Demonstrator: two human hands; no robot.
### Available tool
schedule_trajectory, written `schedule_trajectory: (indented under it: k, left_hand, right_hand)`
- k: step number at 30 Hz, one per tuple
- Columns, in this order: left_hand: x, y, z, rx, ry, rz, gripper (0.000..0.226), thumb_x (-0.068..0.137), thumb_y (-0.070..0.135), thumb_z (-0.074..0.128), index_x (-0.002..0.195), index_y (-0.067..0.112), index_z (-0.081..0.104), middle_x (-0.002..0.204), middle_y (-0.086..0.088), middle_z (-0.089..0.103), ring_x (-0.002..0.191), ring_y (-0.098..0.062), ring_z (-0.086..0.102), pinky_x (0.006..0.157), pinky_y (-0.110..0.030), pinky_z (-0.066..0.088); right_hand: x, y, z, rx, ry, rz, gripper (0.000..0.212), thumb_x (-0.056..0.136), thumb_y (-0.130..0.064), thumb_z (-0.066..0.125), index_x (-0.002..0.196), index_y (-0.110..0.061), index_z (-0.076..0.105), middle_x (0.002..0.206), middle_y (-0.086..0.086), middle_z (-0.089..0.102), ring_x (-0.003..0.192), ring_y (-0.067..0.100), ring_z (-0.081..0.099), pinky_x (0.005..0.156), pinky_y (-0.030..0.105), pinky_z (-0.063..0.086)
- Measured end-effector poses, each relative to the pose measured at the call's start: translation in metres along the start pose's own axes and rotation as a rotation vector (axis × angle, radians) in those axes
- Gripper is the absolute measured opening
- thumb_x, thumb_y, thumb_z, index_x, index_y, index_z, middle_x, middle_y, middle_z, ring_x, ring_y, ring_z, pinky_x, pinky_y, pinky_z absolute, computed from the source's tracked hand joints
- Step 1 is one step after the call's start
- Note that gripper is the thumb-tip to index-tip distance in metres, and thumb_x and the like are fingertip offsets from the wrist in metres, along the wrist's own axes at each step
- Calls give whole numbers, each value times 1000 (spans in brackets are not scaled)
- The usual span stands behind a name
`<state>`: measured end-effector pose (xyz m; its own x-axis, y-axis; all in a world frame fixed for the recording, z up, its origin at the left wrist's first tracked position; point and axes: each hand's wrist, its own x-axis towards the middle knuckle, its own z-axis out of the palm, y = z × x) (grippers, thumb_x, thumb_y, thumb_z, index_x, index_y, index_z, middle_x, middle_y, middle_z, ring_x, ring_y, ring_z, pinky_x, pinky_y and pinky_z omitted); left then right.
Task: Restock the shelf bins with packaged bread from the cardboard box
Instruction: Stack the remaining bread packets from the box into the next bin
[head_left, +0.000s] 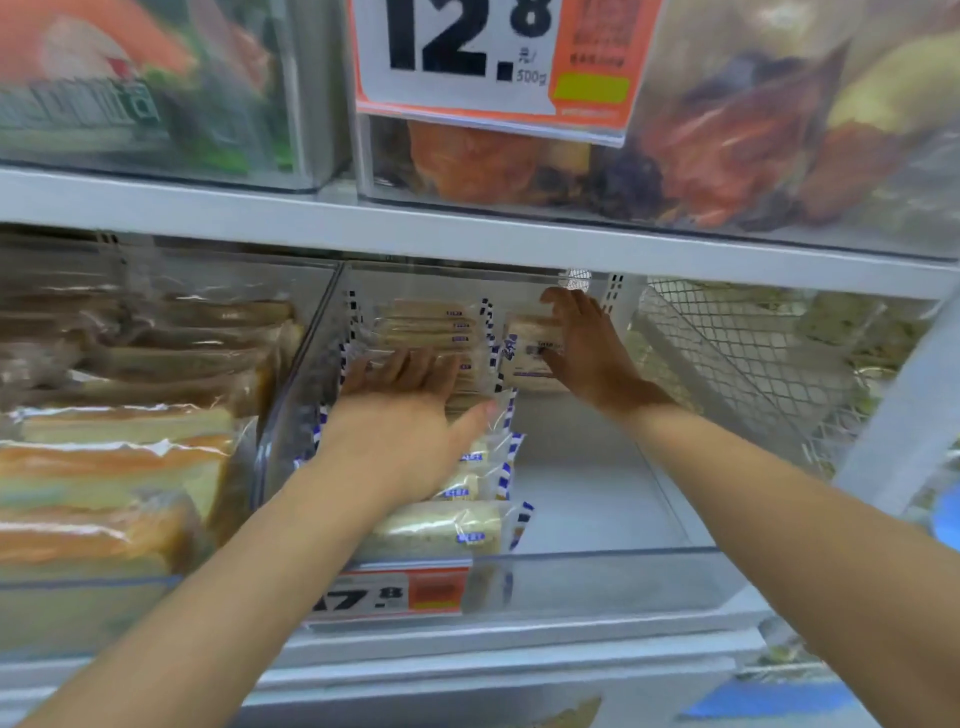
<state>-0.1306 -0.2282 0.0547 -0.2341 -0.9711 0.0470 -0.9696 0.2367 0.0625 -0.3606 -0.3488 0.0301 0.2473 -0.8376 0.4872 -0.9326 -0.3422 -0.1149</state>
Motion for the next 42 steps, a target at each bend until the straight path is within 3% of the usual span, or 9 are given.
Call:
schedule_trajectory:
  k: [5, 10, 18, 22, 26, 30, 33, 36, 42]
  left_hand:
    - [-2, 1, -1, 8, 9, 1, 77, 91, 70, 8, 155, 30, 6, 164, 5, 2, 151, -15, 2, 121, -40, 1]
    - [-1, 1, -1, -12, -19, -8, 77, 90, 71, 8, 155, 30, 5, 164, 5, 0, 151, -14, 0, 122, -43, 1]
    - [-2, -1, -1, -53, -30, -2, 76, 91, 72, 11, 155, 31, 6, 164, 6, 1, 151, -16, 2, 121, -45, 2]
    - [-1, -5, -6, -187, -4, 32, 76, 89, 74, 21, 153, 32, 21, 162, 3, 19, 148, -20, 19, 120, -44, 14]
    - [-35, -5, -24, -419, 149, 41, 50, 97, 52, 42, 131, 19, 56, 130, -8, 61, 118, -28, 55, 98, -41, 46]
    - [-105, 0, -28, -354, 303, 43, 19, 95, 34, 52, 99, 19, 64, 101, -1, 65, 97, -23, 59, 78, -36, 48]
    - [-154, -2, -13, -408, 213, -10, 13, 94, 32, 53, 84, 24, 55, 86, 4, 61, 85, -23, 60, 69, -34, 46]
    - [-192, -9, 21, -409, 121, -57, 12, 94, 31, 52, 86, 22, 56, 87, 2, 62, 84, -24, 60, 68, -34, 45]
    - [-253, -49, 121, -474, -249, -181, 14, 96, 35, 53, 91, 23, 59, 90, 4, 65, 87, -19, 62, 78, -37, 52]
  right_hand:
    - [-6, 2, -8, -121, 39, 27, 39, 85, -13, 69, 122, -16, 59, 126, 8, 52, 123, 30, 43, 101, 44, 31]
    - [-6, -6, -9, 37, -11, -34, 42, 84, -11, 71, 125, -11, 61, 119, 11, 56, 115, 30, 49, 100, 42, 39]
    - [-21, -18, -25, 136, -60, 37, 50, 83, -14, 71, 132, -14, 56, 126, 9, 55, 121, 27, 48, 104, 34, 34]
    - [-48, -54, -53, 283, -116, 156, 34, 90, -13, 64, 123, -14, 61, 116, 6, 61, 98, 16, 56, 89, 26, 43]
    - [-86, -91, -82, 314, -91, 165, 30, 89, -8, 57, 118, -12, 66, 107, 7, 67, 93, 22, 61, 81, 23, 43]
    - [-134, -133, -110, 373, -57, 159, 21, 88, -5, 57, 102, -12, 70, 99, 6, 69, 81, 16, 57, 76, 23, 41]
    - [-175, -162, -115, 390, -82, 156, 20, 83, -4, 58, 97, -12, 69, 86, 3, 60, 75, 17, 53, 75, 29, 43]
    - [-222, -182, -95, 395, -189, 171, 20, 82, -5, 58, 98, -13, 67, 80, 0, 58, 72, 17, 52, 73, 31, 44]
    - [-327, -186, -4, 454, -720, 298, 22, 90, -11, 60, 111, -18, 65, 91, -5, 62, 78, 8, 56, 63, 14, 38]
